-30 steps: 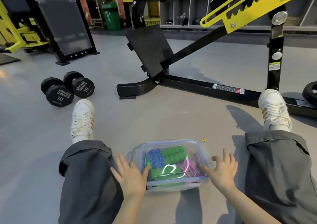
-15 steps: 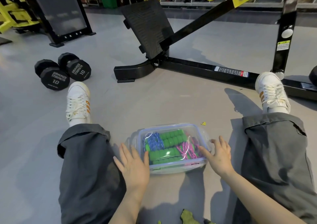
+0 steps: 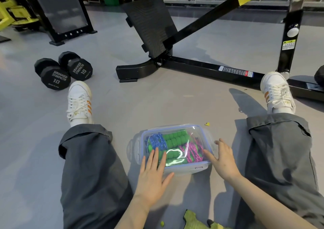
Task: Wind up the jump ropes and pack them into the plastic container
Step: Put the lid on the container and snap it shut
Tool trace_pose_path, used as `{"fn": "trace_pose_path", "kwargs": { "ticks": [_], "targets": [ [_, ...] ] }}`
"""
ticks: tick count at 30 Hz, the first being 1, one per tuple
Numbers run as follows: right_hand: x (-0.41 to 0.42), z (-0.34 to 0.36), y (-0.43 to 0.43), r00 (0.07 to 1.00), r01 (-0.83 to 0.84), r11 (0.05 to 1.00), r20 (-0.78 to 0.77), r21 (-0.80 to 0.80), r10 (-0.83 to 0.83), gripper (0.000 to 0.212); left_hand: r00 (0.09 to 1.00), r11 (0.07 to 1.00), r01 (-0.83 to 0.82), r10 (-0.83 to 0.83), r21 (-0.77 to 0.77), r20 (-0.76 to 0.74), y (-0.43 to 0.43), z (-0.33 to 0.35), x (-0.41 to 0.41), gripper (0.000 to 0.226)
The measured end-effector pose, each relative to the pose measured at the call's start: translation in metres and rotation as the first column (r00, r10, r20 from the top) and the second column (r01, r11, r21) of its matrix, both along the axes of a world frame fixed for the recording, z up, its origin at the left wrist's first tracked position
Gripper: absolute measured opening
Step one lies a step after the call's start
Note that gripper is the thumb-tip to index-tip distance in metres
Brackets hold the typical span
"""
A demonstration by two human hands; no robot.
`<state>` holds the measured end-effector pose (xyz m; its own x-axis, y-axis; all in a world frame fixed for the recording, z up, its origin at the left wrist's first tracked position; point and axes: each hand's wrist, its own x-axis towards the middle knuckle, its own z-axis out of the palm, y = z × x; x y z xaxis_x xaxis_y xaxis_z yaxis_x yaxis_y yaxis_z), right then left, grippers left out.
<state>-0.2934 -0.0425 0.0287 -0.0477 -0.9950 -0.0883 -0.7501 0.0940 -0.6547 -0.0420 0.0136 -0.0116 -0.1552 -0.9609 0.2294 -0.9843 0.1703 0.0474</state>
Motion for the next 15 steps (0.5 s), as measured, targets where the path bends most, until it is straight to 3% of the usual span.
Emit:
{"fn": "trace_pose_path", "kwargs": {
  "ticks": [2, 4, 7, 10, 15],
  "targets": [
    [0.000, -0.001, -0.001, 0.993, -0.016, 1.000, -0.118, -0.006, 0.015, 0.069, 1.000, 1.000, 0.008, -0.008, -0.015, 0.007, 0.000, -0.001, 0.001, 0.067],
    [0.002, 0.000, -0.002, 0.942, -0.086, 0.987, -0.333, -0.133, 0.037, 0.064, 1.000, 1.000, 0.006, -0.006, -0.017, 0.007, 0.000, -0.002, 0.001, 0.067],
    [0.001, -0.001, -0.002, 0.801, -0.388, 0.906, -0.548, -0.172, 0.239, 0.058, 1.000, 1.000, -0.001, 0.001, 0.007, -0.008, 0.000, -0.003, -0.001, 0.067],
    [-0.008, -0.010, 0.006, 0.662, -0.573, 0.816, -0.633, -0.083, 0.401, 0.063, 0.999, 1.000, 0.012, -0.012, 0.005, -0.031, 0.000, -0.003, -0.002, 0.067],
    [-0.012, -0.016, 0.002, 0.640, -0.601, 0.790, -0.663, -0.118, 0.388, 0.070, 0.998, 0.998, 0.066, -0.065, 0.021, -0.025, 0.000, -0.004, 0.003, 0.064]
  ]
}}
